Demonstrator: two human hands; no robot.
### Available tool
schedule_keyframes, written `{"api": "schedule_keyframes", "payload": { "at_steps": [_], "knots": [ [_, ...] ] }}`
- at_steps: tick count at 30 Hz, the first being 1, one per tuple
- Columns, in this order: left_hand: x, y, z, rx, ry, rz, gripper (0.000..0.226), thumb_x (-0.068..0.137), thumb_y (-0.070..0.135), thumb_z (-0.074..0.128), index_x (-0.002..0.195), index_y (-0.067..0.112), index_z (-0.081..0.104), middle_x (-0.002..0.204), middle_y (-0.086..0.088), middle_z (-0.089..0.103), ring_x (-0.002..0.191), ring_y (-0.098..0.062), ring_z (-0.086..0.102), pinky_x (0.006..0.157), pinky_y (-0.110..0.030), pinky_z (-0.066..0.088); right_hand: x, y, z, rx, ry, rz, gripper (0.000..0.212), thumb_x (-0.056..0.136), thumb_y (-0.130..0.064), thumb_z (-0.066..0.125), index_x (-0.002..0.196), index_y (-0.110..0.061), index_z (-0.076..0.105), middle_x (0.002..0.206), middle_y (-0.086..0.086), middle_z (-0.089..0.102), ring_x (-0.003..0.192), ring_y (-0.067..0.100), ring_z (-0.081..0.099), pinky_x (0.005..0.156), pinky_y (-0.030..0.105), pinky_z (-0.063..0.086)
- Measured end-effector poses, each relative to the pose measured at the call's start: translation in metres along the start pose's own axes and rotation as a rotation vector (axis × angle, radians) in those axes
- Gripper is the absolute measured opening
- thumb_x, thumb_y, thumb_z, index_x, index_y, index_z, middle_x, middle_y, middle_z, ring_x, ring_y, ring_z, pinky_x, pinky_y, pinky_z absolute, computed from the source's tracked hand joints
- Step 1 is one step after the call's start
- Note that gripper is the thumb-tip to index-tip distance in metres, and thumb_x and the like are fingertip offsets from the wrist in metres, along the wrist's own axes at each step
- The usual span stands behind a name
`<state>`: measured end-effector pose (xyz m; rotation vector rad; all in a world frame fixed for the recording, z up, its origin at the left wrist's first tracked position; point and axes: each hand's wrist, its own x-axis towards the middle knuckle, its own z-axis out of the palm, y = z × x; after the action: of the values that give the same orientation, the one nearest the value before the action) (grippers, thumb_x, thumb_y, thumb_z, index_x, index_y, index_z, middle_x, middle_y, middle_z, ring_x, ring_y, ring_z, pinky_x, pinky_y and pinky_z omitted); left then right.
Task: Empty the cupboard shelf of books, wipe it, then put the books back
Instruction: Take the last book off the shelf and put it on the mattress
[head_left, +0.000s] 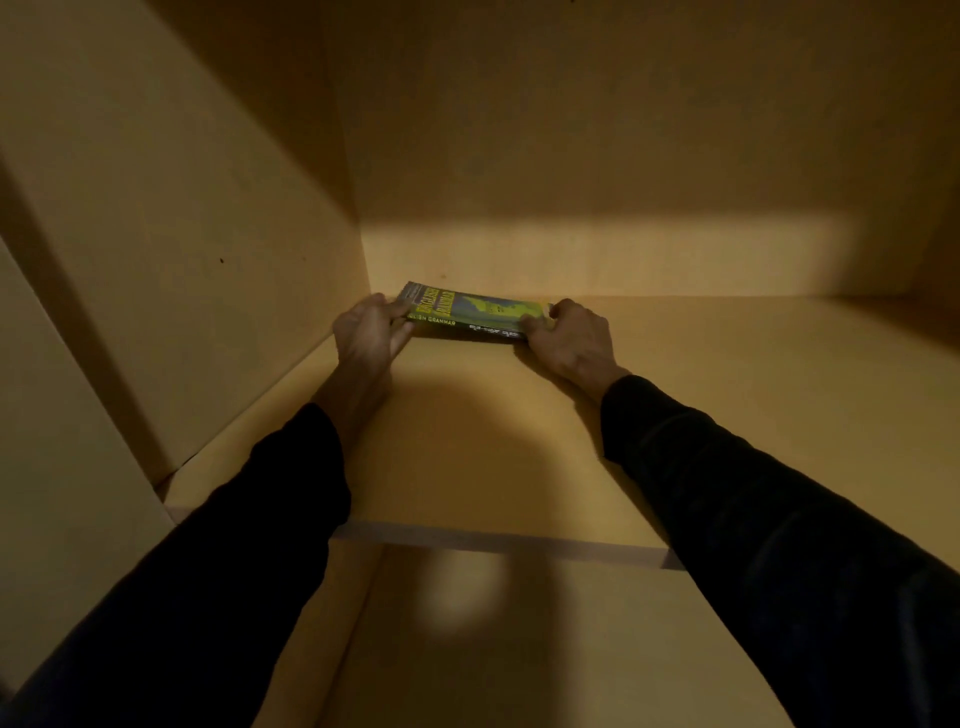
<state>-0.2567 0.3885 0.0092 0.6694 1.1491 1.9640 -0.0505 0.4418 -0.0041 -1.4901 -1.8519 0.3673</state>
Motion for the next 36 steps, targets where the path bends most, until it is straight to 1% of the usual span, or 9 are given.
{"api": "schedule_keyframes", "payload": {
  "at_steps": [6,11,14,18,21,25,29,32,36],
  "knots": [
    [0.004,0.0,-0.003,-0.17,-0.012,0.027,0.023,0.086,-0.022,0.05,0.106,-0.013,0.056,0.103,-0.025,0.063,0.089,-0.025,0.066,0.075,-0.025,0.06,-0.011,-0.01,0.012,-0.03,-0.038,-0.089,0.048,0.09,-0.054,0.053,0.111,-0.013,0.068,0.11,0.013,0.062,0.095,0.03,0.055,0.073,0.029,0.041],
    [0.0,0.001,-0.003,-0.171,-0.025,0.047,0.038,0.086,-0.019,0.055,0.123,-0.018,0.05,0.089,-0.014,0.064,0.082,-0.017,0.065,0.082,-0.022,0.057,-0.027,-0.015,0.009,-0.001,-0.063,-0.186,0.042,0.086,-0.051,0.059,0.105,-0.016,0.072,0.111,0.011,0.063,0.098,0.028,0.057,0.081,0.033,0.051],
    [-0.005,-0.001,0.0,0.001,-0.09,0.022,0.006,0.088,-0.008,0.06,0.092,-0.005,0.061,0.064,0.0,0.065,0.06,-0.009,0.06,0.085,-0.017,0.052,-0.039,-0.021,0.011,0.023,-0.098,-0.281,0.038,0.084,-0.051,0.059,0.1,-0.021,0.076,0.105,0.009,0.067,0.088,0.025,0.06,0.074,0.031,0.053],
    [-0.005,-0.005,0.0,0.126,-0.123,0.023,0.026,0.085,-0.01,0.059,0.108,0.001,0.061,0.104,-0.011,0.069,0.094,-0.021,0.068,0.087,-0.03,0.055,-0.054,-0.028,0.008,0.017,-0.131,-0.414,0.032,0.088,-0.049,0.059,0.094,-0.024,0.078,0.078,0.001,0.063,0.074,0.023,0.053,0.064,0.025,0.036],
    [-0.004,-0.007,0.001,0.133,-0.102,0.034,0.025,0.085,-0.016,0.053,0.1,0.004,0.059,0.094,-0.008,0.067,0.086,-0.019,0.067,0.079,-0.03,0.059,-0.062,-0.032,0.004,0.023,-0.158,-0.458,0.03,0.09,-0.048,0.058,0.093,-0.026,0.078,0.073,-0.001,0.061,0.069,0.021,0.054,0.06,0.025,0.036],
    [-0.007,-0.003,0.002,0.009,-0.1,-0.026,0.025,0.09,-0.013,0.05,0.085,0.011,0.057,0.086,-0.006,0.065,0.076,-0.015,0.064,0.07,-0.025,0.058,-0.056,-0.029,0.001,0.195,-0.011,-0.283,0.038,0.09,-0.049,0.05,0.088,-0.022,0.077,0.072,0.003,0.068,0.068,0.021,0.057,0.063,0.029,0.044],
    [-0.012,0.003,0.002,-0.094,-0.111,-0.044,0.018,0.094,-0.005,0.05,0.098,0.01,0.06,0.087,-0.004,0.069,0.065,-0.008,0.067,0.057,-0.017,0.054,-0.043,-0.019,-0.016,0.414,0.196,0.01,0.058,0.085,-0.06,0.054,0.115,-0.013,0.069,0.113,0.007,0.07,0.106,0.024,0.062,0.093,0.029,0.046],
    [-0.018,0.003,0.006,-0.157,-0.198,-0.05,0.031,0.095,-0.002,0.048,0.124,0.0,0.056,0.114,-0.016,0.068,0.094,-0.025,0.069,0.077,-0.032,0.059,-0.037,-0.013,-0.027,0.622,0.086,0.171,0.071,0.085,-0.064,0.059,0.13,-0.009,0.057,0.122,0.005,0.065,0.111,0.021,0.061,0.104,0.031,0.042],
    [-0.035,0.007,0.014,-0.151,-0.281,-0.048,0.031,0.095,-0.005,0.047,0.123,0.003,0.056,0.103,-0.014,0.067,0.077,-0.021,0.069,0.066,-0.029,0.059,-0.05,-0.026,-0.032,0.957,-0.218,0.118,0.055,0.088,-0.055,0.06,0.111,-0.006,0.07,0.103,0.007,0.075,0.096,0.024,0.072,0.092,0.041,0.054]
  ]
}}
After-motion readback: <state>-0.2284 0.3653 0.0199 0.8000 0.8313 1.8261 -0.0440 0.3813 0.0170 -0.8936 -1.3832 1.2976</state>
